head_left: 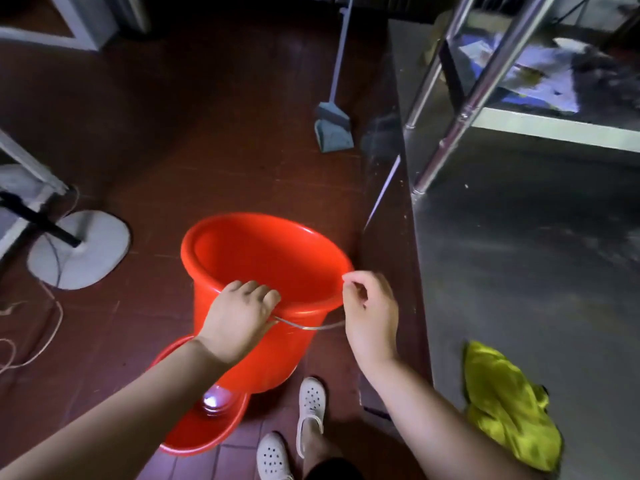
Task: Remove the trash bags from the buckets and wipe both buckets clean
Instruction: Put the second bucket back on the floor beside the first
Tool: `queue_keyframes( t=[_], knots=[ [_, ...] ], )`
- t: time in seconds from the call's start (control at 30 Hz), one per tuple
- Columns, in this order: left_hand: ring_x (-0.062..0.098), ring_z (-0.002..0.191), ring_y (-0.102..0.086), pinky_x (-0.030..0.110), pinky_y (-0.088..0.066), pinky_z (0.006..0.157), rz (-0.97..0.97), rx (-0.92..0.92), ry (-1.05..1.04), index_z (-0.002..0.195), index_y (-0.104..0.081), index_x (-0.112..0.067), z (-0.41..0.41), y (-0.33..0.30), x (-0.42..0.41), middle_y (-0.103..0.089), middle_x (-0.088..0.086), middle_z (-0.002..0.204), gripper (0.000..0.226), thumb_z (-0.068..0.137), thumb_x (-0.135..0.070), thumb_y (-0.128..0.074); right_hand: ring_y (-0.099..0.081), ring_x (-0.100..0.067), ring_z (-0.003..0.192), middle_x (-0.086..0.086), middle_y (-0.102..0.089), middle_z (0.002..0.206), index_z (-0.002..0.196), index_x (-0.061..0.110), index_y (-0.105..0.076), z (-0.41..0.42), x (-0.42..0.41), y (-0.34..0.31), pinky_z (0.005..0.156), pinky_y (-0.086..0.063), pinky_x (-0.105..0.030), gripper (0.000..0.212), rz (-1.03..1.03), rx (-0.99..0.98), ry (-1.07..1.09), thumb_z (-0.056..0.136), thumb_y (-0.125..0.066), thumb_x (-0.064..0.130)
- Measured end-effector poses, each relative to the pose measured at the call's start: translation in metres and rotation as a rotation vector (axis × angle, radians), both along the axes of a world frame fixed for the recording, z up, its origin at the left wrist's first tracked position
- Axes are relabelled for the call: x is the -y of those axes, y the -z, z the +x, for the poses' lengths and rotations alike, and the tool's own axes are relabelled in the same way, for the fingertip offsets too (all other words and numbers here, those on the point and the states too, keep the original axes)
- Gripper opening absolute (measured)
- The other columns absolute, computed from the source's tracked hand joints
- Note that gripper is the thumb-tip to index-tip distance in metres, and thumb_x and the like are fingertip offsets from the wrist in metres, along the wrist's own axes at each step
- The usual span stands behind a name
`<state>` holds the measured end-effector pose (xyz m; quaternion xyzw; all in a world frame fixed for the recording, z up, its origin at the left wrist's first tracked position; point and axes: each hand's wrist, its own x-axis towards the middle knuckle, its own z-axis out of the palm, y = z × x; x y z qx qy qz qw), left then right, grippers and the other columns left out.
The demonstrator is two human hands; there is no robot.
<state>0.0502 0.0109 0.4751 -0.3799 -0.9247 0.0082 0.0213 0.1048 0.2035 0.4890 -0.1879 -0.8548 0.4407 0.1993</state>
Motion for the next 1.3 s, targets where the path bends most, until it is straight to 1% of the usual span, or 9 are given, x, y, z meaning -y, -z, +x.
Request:
queue_keyframes(
  t=[0.2,0.33,0.53,0.67,0.77,0.87,1.0,1.17,1.3],
  knots=[
    [0.023,0.053,-0.058,0.029,-0.045,0.049,0.026,-0.023,-0.018,0.073,-0.068,-0.013,-0.051,0.035,-0.002,-0.059,-0.001,0.059,0.013,0.065,-0.019,-0.059,-0.061,-0.025,0.094,-0.009,-0.064,0.097,0.101,0.004,-0.062,-0.051,0.001,0.087,0.075,-0.040,-0.026,0.034,-0.430,0.642,0.203,0.086,-0.066,0.034],
    [0.022,0.051,-0.056,0.027,-0.045,0.049,0.038,-0.009,-0.008,0.072,-0.068,-0.012,-0.084,0.080,-0.012,-0.057,-0.001,0.057,0.012,0.066,-0.015,-0.058,-0.059,-0.013,0.045,-0.004,-0.062,0.059,0.076,0.007,-0.063,-0.091,0.003,0.126,0.040,-0.043,-0.021,0.038,-0.818,0.710,0.301,0.086,-0.062,0.043],
    [0.022,0.055,-0.057,0.031,-0.042,0.055,0.048,0.041,0.025,0.079,-0.070,-0.012,-0.116,0.174,-0.031,-0.059,-0.001,0.063,0.023,0.072,-0.018,-0.048,-0.066,-0.029,0.091,-0.012,-0.070,0.095,0.095,0.008,-0.067,-0.138,-0.002,0.204,0.077,-0.050,-0.030,0.034,-0.568,0.829,0.431,0.083,-0.065,0.040],
    [0.023,0.064,-0.063,0.031,-0.031,0.069,0.016,0.210,0.009,0.084,-0.072,-0.013,-0.122,0.241,-0.033,-0.067,0.001,0.072,0.022,0.065,-0.022,-0.065,-0.064,-0.024,0.082,-0.012,-0.070,0.098,0.097,0.005,-0.068,-0.150,-0.005,0.266,0.066,-0.045,-0.027,0.031,-0.573,0.910,0.552,0.080,-0.069,0.031],
    [0.019,0.073,-0.066,0.028,-0.034,0.078,-0.042,0.457,-0.084,0.085,-0.074,-0.019,-0.118,0.292,-0.022,-0.069,-0.005,0.077,0.053,0.042,-0.047,-0.086,-0.058,-0.018,0.075,-0.009,-0.070,0.096,0.100,0.008,-0.067,-0.150,-0.001,0.315,0.060,-0.039,-0.023,0.028,-0.546,0.887,0.581,0.076,-0.070,0.022],
    [0.025,0.090,-0.064,0.036,-0.046,0.083,-0.028,0.520,-0.292,0.101,-0.071,-0.016,-0.118,0.343,-0.011,-0.069,0.001,0.093,0.051,0.068,-0.054,-0.071,-0.060,-0.019,0.077,-0.011,-0.070,0.097,0.102,0.004,-0.066,-0.149,0.000,0.370,0.061,-0.039,-0.022,0.030,-0.528,0.809,0.556,0.073,-0.068,0.010],
    [0.031,0.129,-0.036,0.042,-0.031,0.105,0.002,0.658,-0.721,0.145,-0.031,-0.015,-0.124,0.413,-0.007,-0.043,0.011,0.140,0.068,0.087,-0.036,-0.060,-0.062,-0.021,0.077,-0.013,-0.070,0.095,0.101,-0.001,-0.065,-0.154,-0.004,0.442,0.062,-0.044,-0.022,0.028,-0.553,0.719,0.553,0.072,-0.064,-0.002],
    [0.038,0.141,-0.015,0.045,-0.019,0.114,0.177,0.812,-0.944,0.150,-0.003,-0.010,-0.112,0.482,-0.021,-0.006,0.019,0.157,0.085,0.089,-0.026,-0.059,-0.060,-0.012,0.064,-0.003,-0.066,0.079,0.091,0.007,-0.064,-0.147,-0.011,0.513,0.052,-0.042,-0.020,0.017,-0.605,0.698,0.557,0.075,-0.063,0.000],
    [0.041,0.142,-0.011,0.044,-0.019,0.114,0.370,0.867,-1.073,0.149,-0.003,0.000,-0.101,0.516,-0.032,-0.001,0.025,0.155,0.088,0.085,-0.009,-0.063,-0.064,-0.020,0.077,-0.006,-0.067,0.085,0.096,0.002,-0.062,-0.126,-0.016,0.548,0.057,-0.044,-0.018,0.013,-0.646,0.705,0.532,0.083,-0.062,0.003]
  ],
)
